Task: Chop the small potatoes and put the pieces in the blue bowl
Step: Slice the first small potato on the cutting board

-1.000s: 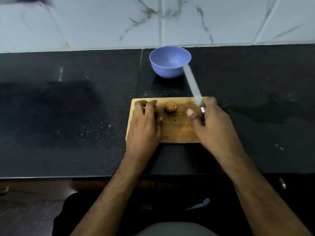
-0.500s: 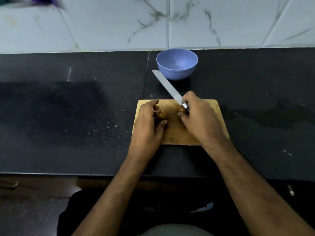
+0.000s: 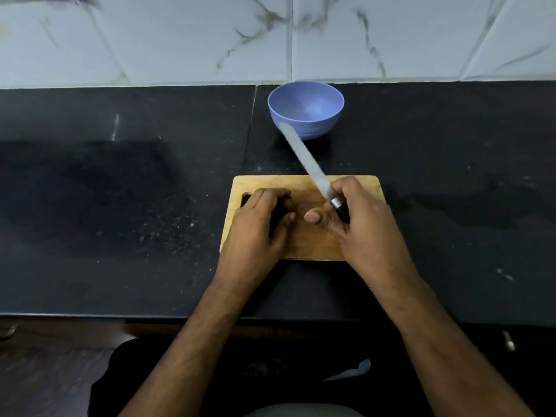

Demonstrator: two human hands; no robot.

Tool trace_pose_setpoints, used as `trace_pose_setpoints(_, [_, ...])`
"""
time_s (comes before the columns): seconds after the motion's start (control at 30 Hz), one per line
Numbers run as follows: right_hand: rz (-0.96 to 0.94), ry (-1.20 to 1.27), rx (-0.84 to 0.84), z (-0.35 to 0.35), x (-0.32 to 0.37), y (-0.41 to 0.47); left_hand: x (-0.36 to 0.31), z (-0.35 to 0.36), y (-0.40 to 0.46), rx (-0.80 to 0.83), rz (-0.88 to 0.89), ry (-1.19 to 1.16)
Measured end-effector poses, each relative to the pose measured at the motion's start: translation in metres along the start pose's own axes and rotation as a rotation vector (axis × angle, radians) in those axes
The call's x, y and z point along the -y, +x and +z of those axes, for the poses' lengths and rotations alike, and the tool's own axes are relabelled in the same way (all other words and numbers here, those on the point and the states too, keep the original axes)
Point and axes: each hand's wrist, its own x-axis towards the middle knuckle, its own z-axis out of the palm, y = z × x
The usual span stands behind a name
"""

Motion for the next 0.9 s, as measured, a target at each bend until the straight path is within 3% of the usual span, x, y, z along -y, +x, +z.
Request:
trace_pose_setpoints(0.2, [0.102,-0.032,0.122,0.004,0.009,-0.018,-0.009,-0.006,-0.006,-0.075,0.100,-0.109])
trace_pose_setpoints(0.33, [0.123,0.051,0.141,-0.006,0.009,-0.036,-0.010,-0.003,-0.010,-0.008,0.141,-0.057])
trace_pose_setpoints(0.43, [0.074,-0.094,0.126,-0.011,0.005,-0.042,-0.009,0.002,-0.010,0.065,0.128,0.045])
trace_pose_setpoints(0.6, [0.100,-0.157,0.139,-0.013,0.007,-0.049,-0.008,0.002,-0.009,0.047,0.104,-0.028])
trace_pose_setpoints(0.9, [0.092,-0.372,0.154,-0.013,0.024,-0.053,-0.009,0.005,-0.010,0.058,0.141,0.071])
